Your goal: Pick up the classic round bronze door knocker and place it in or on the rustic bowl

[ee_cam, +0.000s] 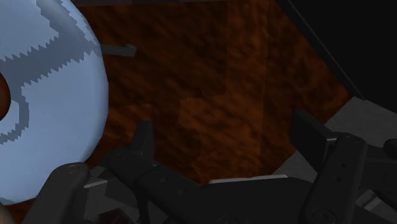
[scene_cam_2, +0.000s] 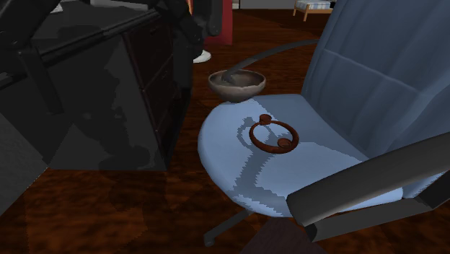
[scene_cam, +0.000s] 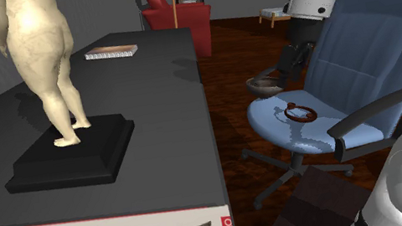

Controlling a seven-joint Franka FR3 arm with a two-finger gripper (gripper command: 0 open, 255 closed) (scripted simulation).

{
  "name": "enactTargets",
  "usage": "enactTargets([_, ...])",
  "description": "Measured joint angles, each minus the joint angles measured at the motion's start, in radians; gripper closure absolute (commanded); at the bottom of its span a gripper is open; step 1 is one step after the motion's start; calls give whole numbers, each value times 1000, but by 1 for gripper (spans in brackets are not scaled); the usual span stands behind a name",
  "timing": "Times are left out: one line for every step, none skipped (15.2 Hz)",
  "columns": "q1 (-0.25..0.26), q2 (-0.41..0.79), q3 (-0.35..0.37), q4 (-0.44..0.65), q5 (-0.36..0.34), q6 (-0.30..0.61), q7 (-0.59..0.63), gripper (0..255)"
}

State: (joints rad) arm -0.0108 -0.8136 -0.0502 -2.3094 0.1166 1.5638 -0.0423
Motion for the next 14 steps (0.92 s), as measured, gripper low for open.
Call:
enactTargets([0, 0, 0, 0, 0, 0, 0, 0])
enactTargets([-4, -3, -8, -13, -7, 7, -10, 0])
enactTargets([-8, 4, -19, -21, -17, 16, -23, 0])
enactTargets([-14, 13, -33, -30, -28, 29, -39, 0])
enactTargets([-17, 26, -40, -42, -36, 48, -49, 0])
enactTargets([-22, 39, -54, -52, -48, 66, -65, 0])
enactTargets([-29, 43, -68, -73, -61, 84, -83, 0])
enactTargets([-36, 62, -86, -78, -74, 103, -102, 0])
enactTargets([-44, 64, -101, -95, -88, 117, -121, 0])
enactTargets([-50, 80, -116, -114, -100, 146, -137, 0])
enactTargets([-57, 99, -134, -109, -114, 155, -157, 0])
enactTargets([-66, 106, -150, -120, -127, 168, -175, 0])
enactTargets([-70, 132, -166, -124, -138, 194, -192, 0])
enactTargets([-75, 155, -180, -127, -148, 215, -206, 0])
